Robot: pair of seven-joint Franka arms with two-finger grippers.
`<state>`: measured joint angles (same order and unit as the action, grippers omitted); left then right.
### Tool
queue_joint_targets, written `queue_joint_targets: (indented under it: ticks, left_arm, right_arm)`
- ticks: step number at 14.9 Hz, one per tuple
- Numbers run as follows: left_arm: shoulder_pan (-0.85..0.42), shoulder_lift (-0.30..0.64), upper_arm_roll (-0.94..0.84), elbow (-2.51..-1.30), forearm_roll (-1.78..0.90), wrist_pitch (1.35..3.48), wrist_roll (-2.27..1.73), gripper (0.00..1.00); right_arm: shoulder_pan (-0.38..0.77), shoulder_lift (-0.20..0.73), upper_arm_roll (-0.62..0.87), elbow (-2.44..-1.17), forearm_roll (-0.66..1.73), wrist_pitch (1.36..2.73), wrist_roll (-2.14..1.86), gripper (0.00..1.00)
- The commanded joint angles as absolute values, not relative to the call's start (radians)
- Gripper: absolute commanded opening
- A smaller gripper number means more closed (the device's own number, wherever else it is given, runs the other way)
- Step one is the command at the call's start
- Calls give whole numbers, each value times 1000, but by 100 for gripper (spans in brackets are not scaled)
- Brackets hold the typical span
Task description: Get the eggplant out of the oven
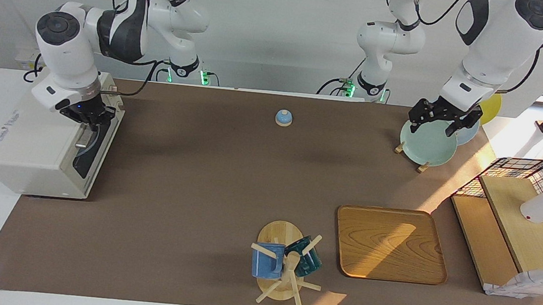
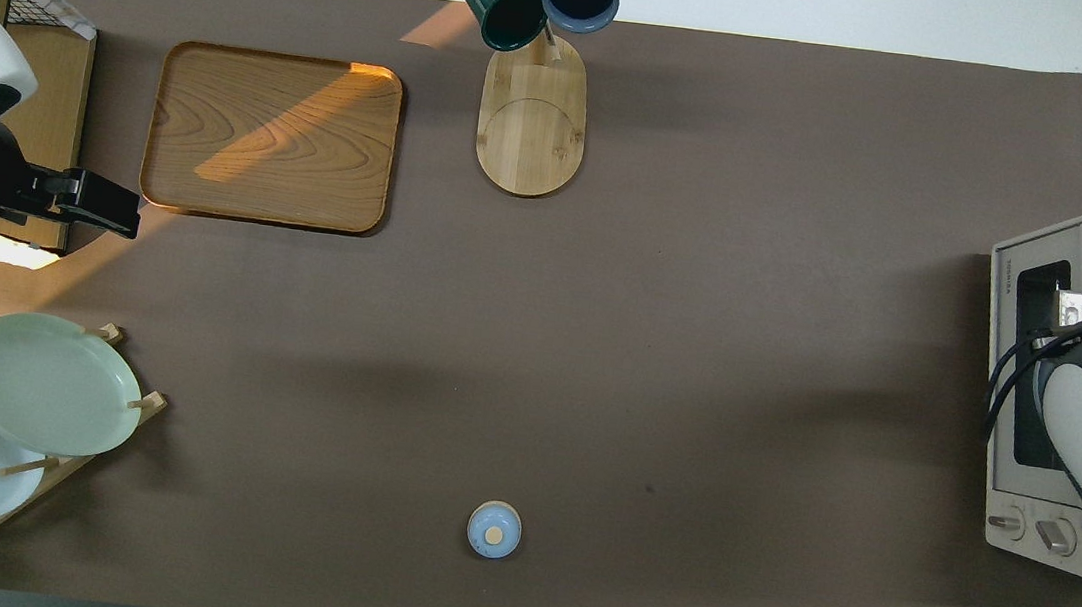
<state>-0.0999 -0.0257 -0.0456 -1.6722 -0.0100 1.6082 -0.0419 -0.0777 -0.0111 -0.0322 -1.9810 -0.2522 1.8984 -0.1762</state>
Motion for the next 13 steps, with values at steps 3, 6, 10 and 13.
queue_joint_targets:
  ticks: [3,6,10,13]
  left_arm:
    - [-95,-31,-48,-1667,6,1601,-38,100]
    - [-95,-31,-49,-1667,6,1601,-37,100]
    - [-95,-31,-49,-1667,8,1601,-38,100]
    - [-95,-31,-49,-1667,8,1601,-37,100]
  right_arm:
    - [-77,-18,-21,-2077,-267,2009,-164,0]
    - [-42,9,-18,-2085,-242,2077,-155,0]
    - [15,72,-18,-2112,-184,2205,-86,0]
    - [23,112,-18,-2160,-176,2317,-58,0]
